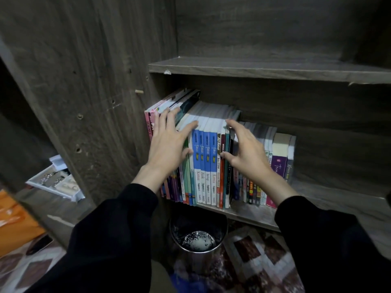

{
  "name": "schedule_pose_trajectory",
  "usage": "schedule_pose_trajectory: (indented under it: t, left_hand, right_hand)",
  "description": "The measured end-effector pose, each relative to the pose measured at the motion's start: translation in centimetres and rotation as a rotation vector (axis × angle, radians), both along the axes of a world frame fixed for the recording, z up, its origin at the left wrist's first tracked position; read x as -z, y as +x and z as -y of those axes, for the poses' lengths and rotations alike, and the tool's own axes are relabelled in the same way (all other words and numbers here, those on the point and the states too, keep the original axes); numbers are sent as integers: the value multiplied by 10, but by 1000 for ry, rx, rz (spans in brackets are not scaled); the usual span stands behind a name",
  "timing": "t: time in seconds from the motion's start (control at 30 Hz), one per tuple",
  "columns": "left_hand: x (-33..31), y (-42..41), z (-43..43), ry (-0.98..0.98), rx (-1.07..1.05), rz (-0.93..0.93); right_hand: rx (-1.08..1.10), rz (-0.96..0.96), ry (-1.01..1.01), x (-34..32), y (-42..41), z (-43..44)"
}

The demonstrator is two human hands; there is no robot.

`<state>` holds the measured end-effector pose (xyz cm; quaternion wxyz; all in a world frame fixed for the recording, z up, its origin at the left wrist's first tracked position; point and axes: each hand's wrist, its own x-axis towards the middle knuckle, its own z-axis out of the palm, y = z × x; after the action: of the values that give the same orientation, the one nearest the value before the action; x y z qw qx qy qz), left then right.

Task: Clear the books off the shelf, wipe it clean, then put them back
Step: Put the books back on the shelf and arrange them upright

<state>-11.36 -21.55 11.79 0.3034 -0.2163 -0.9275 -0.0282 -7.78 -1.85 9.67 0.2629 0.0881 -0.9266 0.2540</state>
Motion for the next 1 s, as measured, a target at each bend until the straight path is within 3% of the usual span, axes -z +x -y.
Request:
schedule_pose_trajectory:
  t: [0.23,0.37,0.57,0.87,0.93,1.0]
  left_hand:
    - [-4,4,-26,302,-109,55]
    - [2,0,-36,373,-166,43]
    - [2,0,-40,408,-185,51]
    - [1,1,-39,351,-200,60]
    - [1,2,-38,309,-194,81]
    - [-1,4,-36,295,-181,107]
  right_hand:
    - [-62,-42,76,-9,-4,-4]
    - [-34,-83,15,-6,-9,-1]
    - [-91,-43,-88,-8,-6,-6]
    - [-144,0,67,-18,-2,-15]
    - [-170,82,7,-24,1,-21]
    - [-235,213,-182,-28,5,-26]
